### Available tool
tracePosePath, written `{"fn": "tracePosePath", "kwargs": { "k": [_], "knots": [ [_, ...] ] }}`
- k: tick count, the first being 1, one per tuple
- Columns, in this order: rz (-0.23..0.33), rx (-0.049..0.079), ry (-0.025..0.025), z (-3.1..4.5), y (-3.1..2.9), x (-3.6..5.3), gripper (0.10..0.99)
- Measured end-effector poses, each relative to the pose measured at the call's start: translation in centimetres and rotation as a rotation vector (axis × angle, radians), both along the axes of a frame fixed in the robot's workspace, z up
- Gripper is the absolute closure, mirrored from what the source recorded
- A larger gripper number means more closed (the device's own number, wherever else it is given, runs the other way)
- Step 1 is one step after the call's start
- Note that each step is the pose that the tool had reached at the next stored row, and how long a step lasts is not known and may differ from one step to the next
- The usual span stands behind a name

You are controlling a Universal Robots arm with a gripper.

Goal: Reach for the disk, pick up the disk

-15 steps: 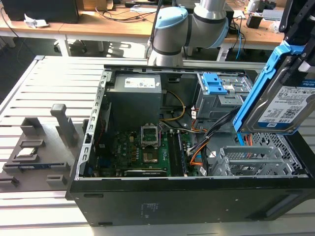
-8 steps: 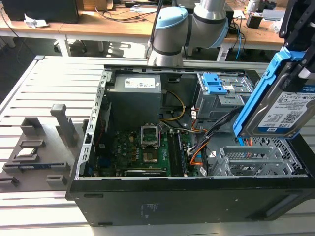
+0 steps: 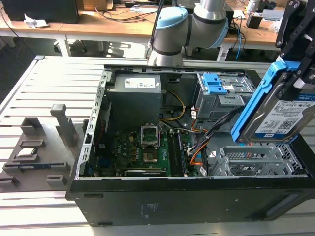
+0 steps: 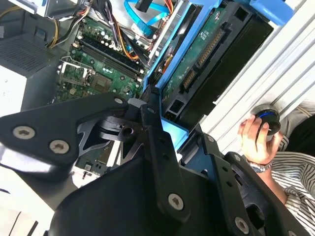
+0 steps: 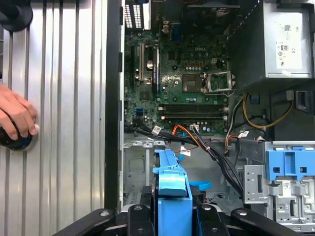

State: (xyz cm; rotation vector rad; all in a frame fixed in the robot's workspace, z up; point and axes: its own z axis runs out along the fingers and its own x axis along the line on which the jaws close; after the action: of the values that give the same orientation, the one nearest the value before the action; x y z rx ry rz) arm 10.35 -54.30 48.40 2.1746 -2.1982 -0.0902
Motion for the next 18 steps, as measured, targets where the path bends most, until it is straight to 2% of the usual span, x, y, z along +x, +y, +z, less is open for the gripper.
{"fn": "tracePosePath", "kwargs": {
  "k": [8,18],
  "knots": [
    [0.000,0.000,0.0000,-1.01,-0.89,-0.05,0.722],
    [0.002,0.000,0.0001,-3.11,-0.94,-0.07,0.722]
  ]
}}
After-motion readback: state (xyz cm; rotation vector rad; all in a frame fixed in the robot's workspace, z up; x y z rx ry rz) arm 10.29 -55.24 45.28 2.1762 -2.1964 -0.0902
